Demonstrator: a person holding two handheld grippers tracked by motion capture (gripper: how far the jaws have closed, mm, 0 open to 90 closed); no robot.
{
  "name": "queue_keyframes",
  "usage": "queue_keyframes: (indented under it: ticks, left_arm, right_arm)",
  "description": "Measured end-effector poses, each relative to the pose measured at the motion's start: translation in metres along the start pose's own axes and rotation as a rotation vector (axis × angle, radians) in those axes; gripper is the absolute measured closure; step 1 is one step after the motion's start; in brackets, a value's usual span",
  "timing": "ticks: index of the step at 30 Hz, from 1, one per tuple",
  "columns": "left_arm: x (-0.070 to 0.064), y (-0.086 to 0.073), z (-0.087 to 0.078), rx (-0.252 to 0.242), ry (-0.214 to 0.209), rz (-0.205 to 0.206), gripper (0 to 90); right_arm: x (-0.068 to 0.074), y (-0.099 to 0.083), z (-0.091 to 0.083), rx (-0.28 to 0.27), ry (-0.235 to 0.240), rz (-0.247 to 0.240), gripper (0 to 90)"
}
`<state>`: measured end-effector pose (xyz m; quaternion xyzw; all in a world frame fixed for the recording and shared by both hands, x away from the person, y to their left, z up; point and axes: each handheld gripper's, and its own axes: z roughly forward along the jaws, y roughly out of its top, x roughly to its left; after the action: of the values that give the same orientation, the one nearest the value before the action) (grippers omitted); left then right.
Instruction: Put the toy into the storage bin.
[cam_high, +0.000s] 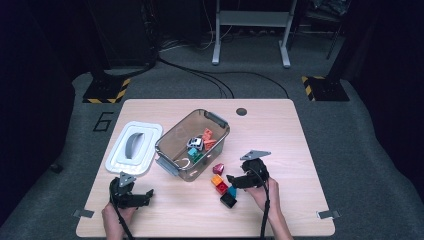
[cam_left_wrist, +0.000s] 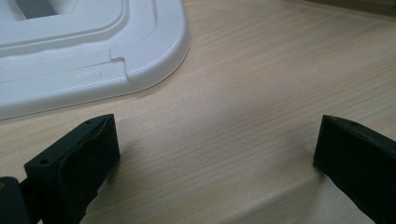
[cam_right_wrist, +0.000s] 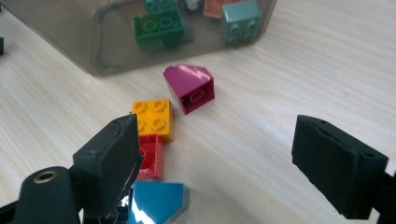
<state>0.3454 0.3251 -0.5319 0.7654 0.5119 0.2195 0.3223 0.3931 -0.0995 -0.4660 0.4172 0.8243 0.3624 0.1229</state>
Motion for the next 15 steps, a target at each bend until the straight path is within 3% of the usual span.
queue_keyframes:
  ticks: [5, 10, 15]
  left_arm:
    - [0.0, 0.0, 0.0, 0.003, 0.001, -0.002, 0.0]
    - [0.0, 0.0, 0.0, 0.002, 0.002, -0.002, 0.0]
    - [0.0, 0.0, 0.0, 0.003, 0.003, -0.007, 0.0]
  right_arm:
    - [0.003, -0.013, 0.002, 0.009, 0.012, 0.006, 15.4]
    - [0.008, -0.023, 0.006, 0.031, 0.035, -0.007, 21.7]
    - [0.013, -0.029, 0.008, 0.048, 0.049, -0.016, 33.7]
